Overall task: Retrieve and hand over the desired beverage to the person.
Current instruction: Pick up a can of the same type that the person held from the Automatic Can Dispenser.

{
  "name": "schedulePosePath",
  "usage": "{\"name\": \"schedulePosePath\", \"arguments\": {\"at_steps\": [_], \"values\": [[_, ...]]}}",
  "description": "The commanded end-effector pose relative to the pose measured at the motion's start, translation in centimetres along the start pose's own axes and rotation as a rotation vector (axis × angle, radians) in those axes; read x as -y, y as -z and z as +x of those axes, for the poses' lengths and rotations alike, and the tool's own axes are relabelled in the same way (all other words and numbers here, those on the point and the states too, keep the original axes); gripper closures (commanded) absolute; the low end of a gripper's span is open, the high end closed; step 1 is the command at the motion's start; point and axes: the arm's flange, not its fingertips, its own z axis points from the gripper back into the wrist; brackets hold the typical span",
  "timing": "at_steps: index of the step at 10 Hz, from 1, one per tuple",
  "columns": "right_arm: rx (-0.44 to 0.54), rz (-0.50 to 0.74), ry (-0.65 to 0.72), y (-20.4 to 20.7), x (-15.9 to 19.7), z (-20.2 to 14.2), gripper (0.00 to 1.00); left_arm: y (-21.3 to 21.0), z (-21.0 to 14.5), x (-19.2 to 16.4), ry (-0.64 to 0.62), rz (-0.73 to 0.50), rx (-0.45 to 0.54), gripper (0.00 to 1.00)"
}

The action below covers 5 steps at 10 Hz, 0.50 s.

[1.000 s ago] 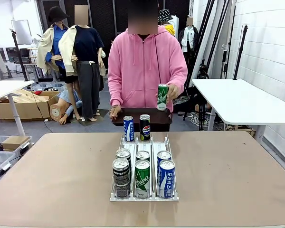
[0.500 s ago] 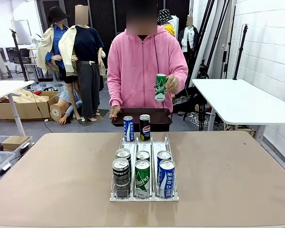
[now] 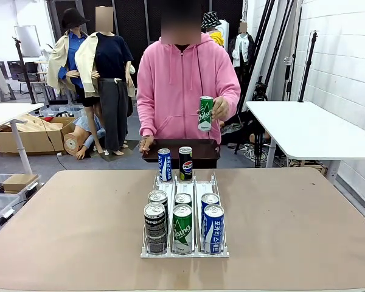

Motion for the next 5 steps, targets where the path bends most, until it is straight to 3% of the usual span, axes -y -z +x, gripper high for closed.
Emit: {"name": "schedulePosePath", "arguments": {"at_steps": [1, 5], "values": [[0.02, 0.017, -0.003, 0.02, 0.01, 0.22, 0.0, -0.19, 0.09, 0.02, 0.002, -0.017, 0.013, 0.0], [0.02, 0.017, -0.003, 0.02, 0.01, 0.22, 0.0, -0.19, 0.09, 0.02, 0.002, -0.017, 0.013, 0.0]]}}
